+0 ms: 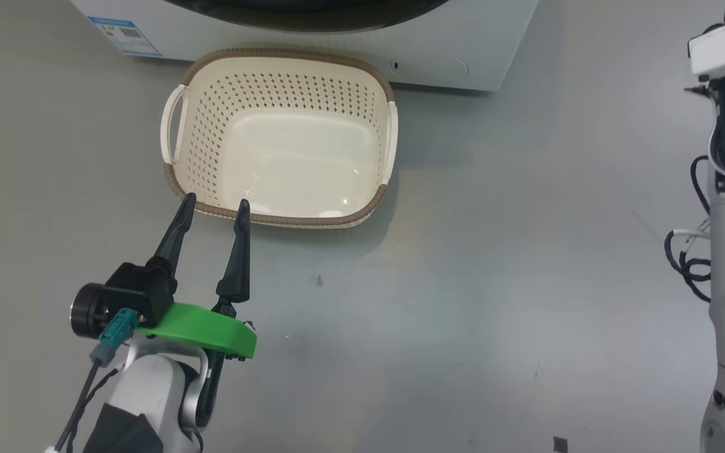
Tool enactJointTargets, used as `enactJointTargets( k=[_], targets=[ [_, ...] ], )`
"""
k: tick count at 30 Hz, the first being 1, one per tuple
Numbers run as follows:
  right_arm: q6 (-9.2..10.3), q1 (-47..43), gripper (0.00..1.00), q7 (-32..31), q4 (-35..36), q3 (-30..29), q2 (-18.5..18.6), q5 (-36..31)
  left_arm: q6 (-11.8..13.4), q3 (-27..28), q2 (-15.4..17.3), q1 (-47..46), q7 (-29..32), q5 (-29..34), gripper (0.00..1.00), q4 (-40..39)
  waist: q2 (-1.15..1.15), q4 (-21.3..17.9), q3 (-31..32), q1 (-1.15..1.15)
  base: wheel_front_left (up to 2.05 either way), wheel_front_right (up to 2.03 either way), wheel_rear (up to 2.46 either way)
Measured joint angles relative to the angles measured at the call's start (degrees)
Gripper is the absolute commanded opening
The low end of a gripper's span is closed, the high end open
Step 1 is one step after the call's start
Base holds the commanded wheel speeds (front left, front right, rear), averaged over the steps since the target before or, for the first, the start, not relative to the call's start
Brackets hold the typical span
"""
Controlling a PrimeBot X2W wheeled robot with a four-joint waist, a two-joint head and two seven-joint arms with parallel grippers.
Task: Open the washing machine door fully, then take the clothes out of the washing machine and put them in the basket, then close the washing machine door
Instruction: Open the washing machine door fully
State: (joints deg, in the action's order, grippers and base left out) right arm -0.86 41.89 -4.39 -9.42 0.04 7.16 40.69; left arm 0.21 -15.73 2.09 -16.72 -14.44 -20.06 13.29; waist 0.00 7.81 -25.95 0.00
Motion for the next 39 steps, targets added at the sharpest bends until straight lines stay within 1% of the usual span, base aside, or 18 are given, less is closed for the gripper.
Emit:
enactJointTargets(
  k=[6, 10, 15, 19, 22, 24, 29, 39],
  targets=[
    [0.47, 6.4, 0.00, -3.2, -1.9, -0.1, 1.4, 0.8, 0.0, -0.8, -0.1, -1.9, 0.0, -0.2, 1.00, 0.0, 0.00, 1.6, -3.3, 0.00, 0.00, 0.00, 0.00],
    [0.60, 10.2, 0.00, -5.0, -3.6, -0.7, 0.5, 3.3, 0.0, -1.1, -0.2, -3.0, 0.0, -0.6, 1.00, 0.2, 0.00, 2.8, -5.1, 0.00, 0.00, 0.00, 0.00],
    [1.35, 14.5, 0.00, -7.3, -5.9, -1.4, -0.4, 6.7, 0.0, -1.4, -0.2, -4.0, 0.0, -1.7, 1.00, 0.6, 0.00, 4.4, -6.6, 0.00, 0.00, 0.00, 0.00],
    [1.63, 17.1, 0.00, -10.2, -8.0, -2.1, -1.1, 10.4, -0.1, -2.3, -0.3, -4.6, 0.0, -2.2, 1.00, 0.9, 0.00, 5.6, -7.4, 0.00, 0.00, 0.00, 0.00],
    [2.57, 19.2, 0.00, -12.6, -9.4, -3.3, -1.4, 13.6, -0.1, -2.5, -0.4, -4.7, 0.0, -3.0, 1.00, 1.0, 0.00, 6.4, -7.9, 0.00, 0.00, 0.00, 0.00],
    [2.77, 20.8, 0.00, -14.2, -10.1, -3.6, -1.4, 15.3, -0.1, -2.5, -0.5, -4.7, 0.0, -3.1, 1.00, 1.2, 0.00, 6.8, -8.2, 0.00, 0.00, 0.00, 0.00],
    [4.05, 24.0, 0.00, -17.3, -12.3, -4.7, -1.7, 18.8, -0.1, -2.8, -0.5, -4.8, 0.0, -3.5, 1.00, 1.7, 0.00, 7.7, -8.8, 0.00, 0.00, 0.00, 0.00],
    [5.14, 29.1, 0.00, -22.7, -16.3, -4.7, -1.9, 23.4, 0.0, -3.2, -0.5, -5.2, 0.0, -4.4, 1.00, 1.9, 0.00, 8.8, -9.6, 0.00, 0.00, 0.00, 0.00]
  ],
)
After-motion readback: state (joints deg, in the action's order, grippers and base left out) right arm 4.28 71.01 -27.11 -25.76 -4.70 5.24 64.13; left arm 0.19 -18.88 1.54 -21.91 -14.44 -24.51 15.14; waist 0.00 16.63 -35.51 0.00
